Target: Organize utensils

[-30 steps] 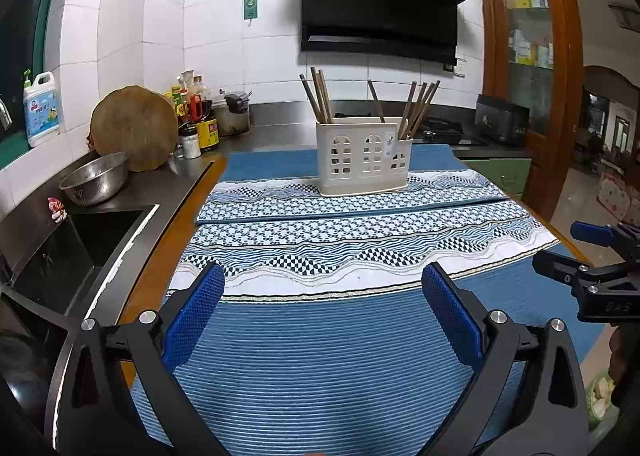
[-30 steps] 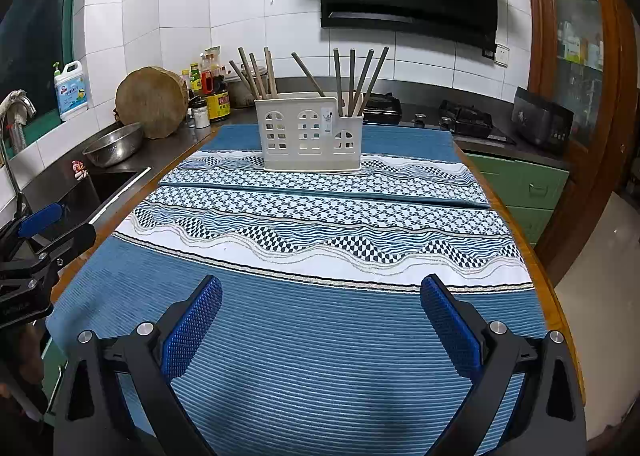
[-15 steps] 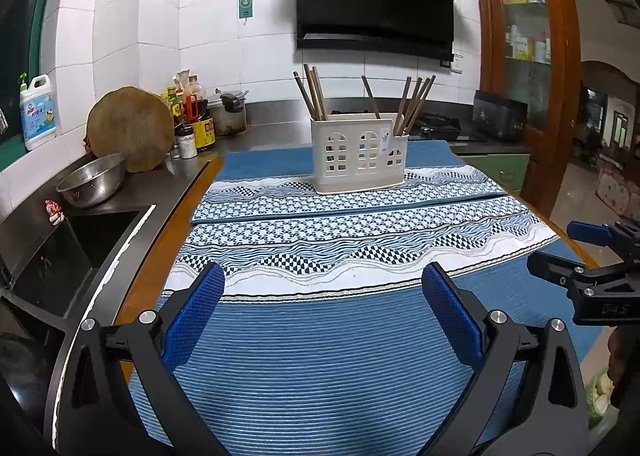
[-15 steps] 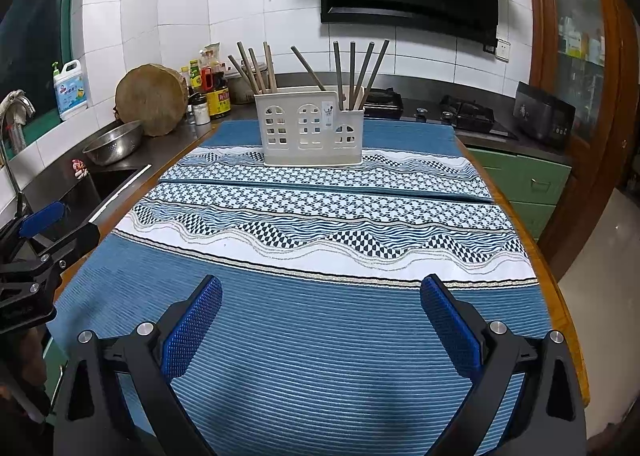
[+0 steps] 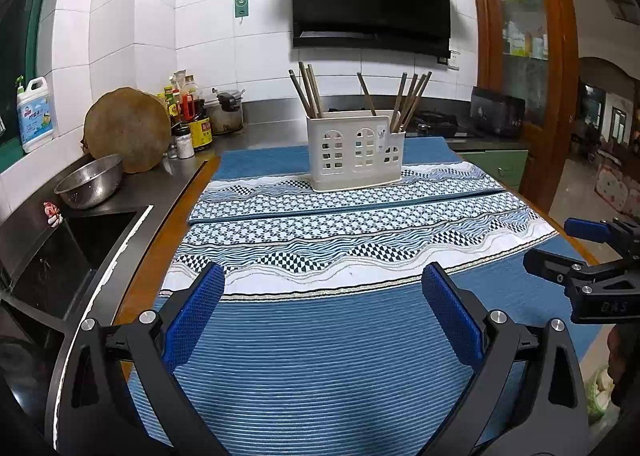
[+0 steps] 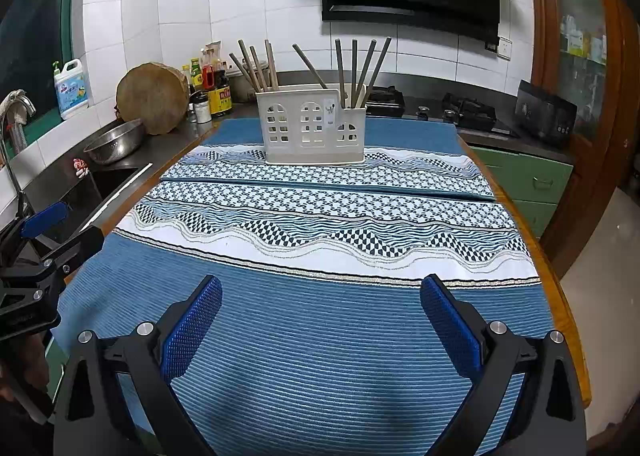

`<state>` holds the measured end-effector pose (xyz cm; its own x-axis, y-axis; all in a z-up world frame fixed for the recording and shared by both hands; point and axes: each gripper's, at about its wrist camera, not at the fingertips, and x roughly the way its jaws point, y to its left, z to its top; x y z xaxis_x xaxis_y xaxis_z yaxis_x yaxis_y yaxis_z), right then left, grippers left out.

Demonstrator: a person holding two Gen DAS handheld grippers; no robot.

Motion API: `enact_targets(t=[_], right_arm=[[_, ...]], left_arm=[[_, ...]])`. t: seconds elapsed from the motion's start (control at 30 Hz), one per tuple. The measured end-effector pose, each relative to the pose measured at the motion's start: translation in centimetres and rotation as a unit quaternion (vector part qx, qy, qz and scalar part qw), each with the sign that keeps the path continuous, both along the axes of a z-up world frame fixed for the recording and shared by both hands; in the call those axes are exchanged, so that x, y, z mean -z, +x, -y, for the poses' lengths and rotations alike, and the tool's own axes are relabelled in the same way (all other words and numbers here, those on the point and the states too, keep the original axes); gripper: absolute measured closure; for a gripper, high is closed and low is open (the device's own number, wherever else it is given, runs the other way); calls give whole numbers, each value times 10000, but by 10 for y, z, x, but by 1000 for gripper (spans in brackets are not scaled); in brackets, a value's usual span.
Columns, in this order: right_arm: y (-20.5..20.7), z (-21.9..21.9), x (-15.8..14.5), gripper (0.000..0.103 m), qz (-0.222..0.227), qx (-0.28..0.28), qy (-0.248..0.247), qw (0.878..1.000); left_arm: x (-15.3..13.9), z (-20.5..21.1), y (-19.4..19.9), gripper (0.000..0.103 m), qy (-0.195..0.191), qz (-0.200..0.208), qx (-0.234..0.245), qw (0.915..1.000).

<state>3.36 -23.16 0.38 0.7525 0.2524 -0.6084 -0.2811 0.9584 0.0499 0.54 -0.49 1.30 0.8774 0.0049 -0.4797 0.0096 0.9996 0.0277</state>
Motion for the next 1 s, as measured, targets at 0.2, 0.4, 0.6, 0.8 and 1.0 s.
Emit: enact_targets(t=[0.2,0.4,0.6,0.8,1.0], right_arm=[[1,-1,0,7,3,6,-1,10000],[2,-1,1,7,-19,30,61,10000],[2,0,2,7,-26,22,81,10000],[-1,0,0,7,72,53,0,10000],[-1,0,0,7,72,45,-29,10000]], left_arm=[[0,3,-1,5,39,-7,36,10000],[0,3,0,5,36,-15,46,10000],[0,5,-1,5,30,-25,59,10000],[2,5,0,5,38,-43,65,10000],[2,4,0,5,23,-49,62,10000]])
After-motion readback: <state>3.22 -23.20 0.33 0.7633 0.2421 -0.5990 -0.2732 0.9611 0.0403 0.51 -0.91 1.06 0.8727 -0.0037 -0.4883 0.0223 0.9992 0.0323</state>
